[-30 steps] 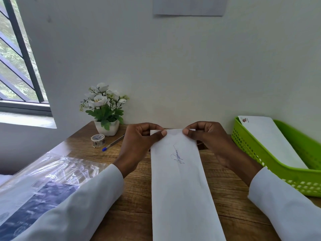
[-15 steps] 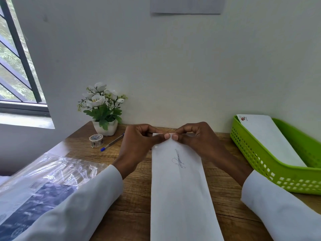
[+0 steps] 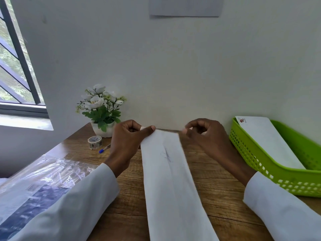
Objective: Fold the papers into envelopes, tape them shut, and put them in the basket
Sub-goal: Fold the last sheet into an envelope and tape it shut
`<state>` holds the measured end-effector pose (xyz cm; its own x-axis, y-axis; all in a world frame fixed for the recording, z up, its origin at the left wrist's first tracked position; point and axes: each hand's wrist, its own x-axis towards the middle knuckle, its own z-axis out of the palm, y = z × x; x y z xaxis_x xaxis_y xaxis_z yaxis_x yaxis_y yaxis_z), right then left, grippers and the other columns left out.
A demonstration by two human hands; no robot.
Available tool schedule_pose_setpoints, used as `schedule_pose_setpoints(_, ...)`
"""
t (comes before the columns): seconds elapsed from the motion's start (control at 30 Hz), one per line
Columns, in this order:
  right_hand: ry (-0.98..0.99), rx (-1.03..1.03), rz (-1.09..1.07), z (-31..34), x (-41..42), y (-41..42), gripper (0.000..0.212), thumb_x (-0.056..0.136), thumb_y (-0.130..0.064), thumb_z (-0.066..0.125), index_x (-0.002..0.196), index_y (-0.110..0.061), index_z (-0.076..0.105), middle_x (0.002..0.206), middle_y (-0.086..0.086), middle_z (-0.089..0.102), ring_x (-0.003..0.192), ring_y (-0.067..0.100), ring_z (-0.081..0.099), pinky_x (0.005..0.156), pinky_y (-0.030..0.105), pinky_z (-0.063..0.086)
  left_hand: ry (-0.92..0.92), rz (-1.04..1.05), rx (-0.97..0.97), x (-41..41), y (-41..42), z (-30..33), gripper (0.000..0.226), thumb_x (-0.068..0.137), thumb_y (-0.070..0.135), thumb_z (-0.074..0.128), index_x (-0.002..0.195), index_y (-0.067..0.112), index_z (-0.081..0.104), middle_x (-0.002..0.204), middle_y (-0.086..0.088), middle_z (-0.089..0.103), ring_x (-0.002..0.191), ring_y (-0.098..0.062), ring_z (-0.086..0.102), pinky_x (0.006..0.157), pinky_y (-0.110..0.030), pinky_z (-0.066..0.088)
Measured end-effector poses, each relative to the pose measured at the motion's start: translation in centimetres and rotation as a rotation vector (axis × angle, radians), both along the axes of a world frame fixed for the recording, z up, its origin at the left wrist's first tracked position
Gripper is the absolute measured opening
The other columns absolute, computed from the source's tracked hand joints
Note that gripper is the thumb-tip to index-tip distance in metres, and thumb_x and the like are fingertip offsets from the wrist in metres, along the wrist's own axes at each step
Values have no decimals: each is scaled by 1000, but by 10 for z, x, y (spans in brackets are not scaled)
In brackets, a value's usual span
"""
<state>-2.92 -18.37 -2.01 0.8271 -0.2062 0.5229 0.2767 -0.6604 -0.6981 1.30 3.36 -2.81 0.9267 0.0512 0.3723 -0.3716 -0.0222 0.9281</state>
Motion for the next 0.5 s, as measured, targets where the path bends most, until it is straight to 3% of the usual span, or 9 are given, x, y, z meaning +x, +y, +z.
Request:
schedule_pose_setpoints(0.07,45,63,86,6,-7,24,19,80,-44,76,84,-26,76,73,-10,72,65,5,65,58,28,52,13,7,-5,-2,-5,-2,31,73,15,83,58,9,56,52,1,60,47,-6,57,42,-22,43)
schedule_pose_setpoints(0.17,186,37,150,6,-18,59,40,72,-64,72,89,-27,75,79,-9,73,72,9,69,65,35,61,37,-46,-37,-8,-11,-5,29,77,17,79,59,9,58,53,-3,60,50,-9,57,45,-23,45)
schedule_pose_setpoints(0.27,277,137,206,7,-25,75,45,72,-69,68,85,-26,74,77,-5,74,72,11,72,62,35,63,112,-183,-107,-17,-14,-3,37,88,35,67,69,3,68,66,-13,69,61,-21,68,53,-30,53)
schedule_pose_setpoints(0.37,354,268,216,12,-28,72,31,80,-54,70,79,-23,75,71,-6,75,59,5,70,46,16,50,174,-264,-108,-22,-17,-3,47,96,44,49,78,8,75,72,-12,73,64,-20,69,55,-29,55)
schedule_pose_setpoints(0.43,421,386,197,15,-26,65,26,84,-36,72,84,-11,77,71,4,75,53,9,69,44,16,47,177,-296,-55,-20,-19,-5,47,98,43,46,85,10,76,74,-9,73,63,-17,65,53,-25,51)
schedule_pose_setpoints(0.5,470,392,151,17,-22,56,24,83,-24,72,88,-1,76,76,10,75,59,15,69,52,21,49,149,-300,16,-18,-20,-8,43,98,41,47,88,12,77,74,-3,71,62,-12,59,54,-23,47)
